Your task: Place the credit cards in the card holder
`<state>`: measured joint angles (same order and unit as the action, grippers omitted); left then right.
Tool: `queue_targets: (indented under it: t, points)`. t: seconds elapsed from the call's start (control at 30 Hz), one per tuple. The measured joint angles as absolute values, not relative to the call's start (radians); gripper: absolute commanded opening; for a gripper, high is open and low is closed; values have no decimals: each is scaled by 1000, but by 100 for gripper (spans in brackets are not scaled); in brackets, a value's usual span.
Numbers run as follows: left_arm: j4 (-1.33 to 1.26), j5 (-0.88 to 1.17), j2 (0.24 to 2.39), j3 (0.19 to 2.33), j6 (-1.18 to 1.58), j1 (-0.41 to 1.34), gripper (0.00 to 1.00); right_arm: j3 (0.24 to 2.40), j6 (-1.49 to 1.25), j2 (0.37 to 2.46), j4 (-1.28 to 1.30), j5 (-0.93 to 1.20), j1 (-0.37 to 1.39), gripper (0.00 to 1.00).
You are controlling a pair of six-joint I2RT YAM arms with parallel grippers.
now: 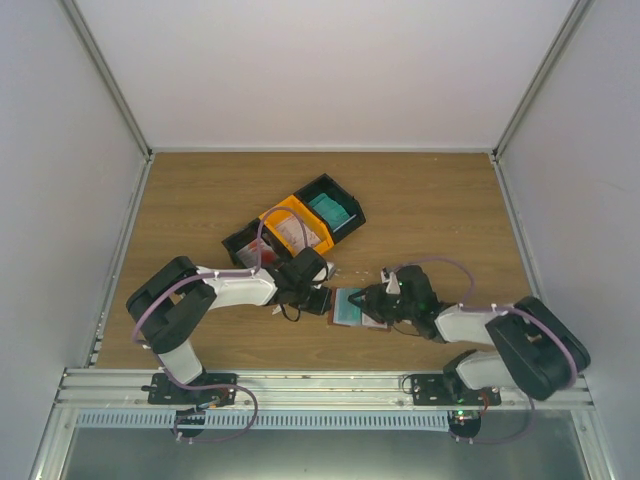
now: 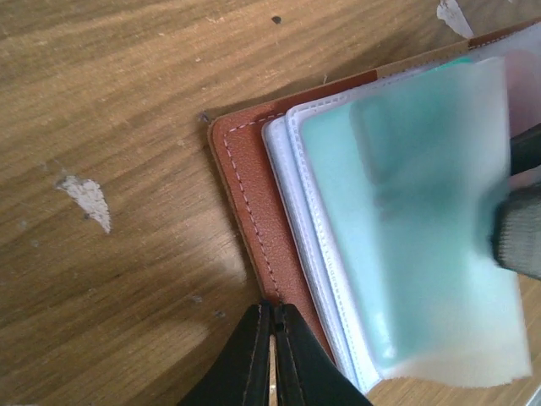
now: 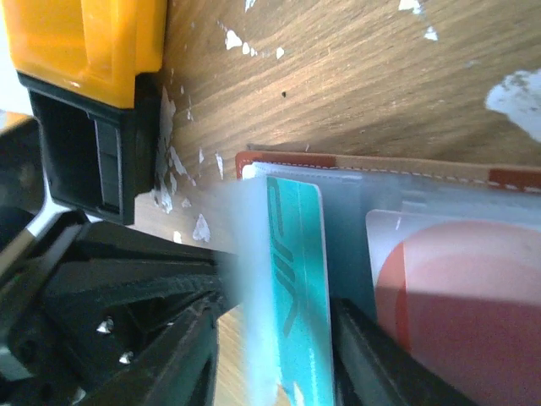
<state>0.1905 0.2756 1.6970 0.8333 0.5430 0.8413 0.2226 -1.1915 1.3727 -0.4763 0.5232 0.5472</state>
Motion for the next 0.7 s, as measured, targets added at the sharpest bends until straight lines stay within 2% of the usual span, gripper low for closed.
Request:
queue_targets:
  t: [0.17,0.37,0.5,0.7]
  points:
    - [192,282,1697,833,543,844,8,232,-1172,1223,-327,456,551,53]
    - [192,284,1697,833,550,844,11,288,-1132,1109,-108,355,551,58]
    - [196,289,1692,833,558,846,18,313,-1093,1065,5,295,551,57]
    - [197,290,1688,833,574,847,17,320,-1032,1098,56,300,552,53]
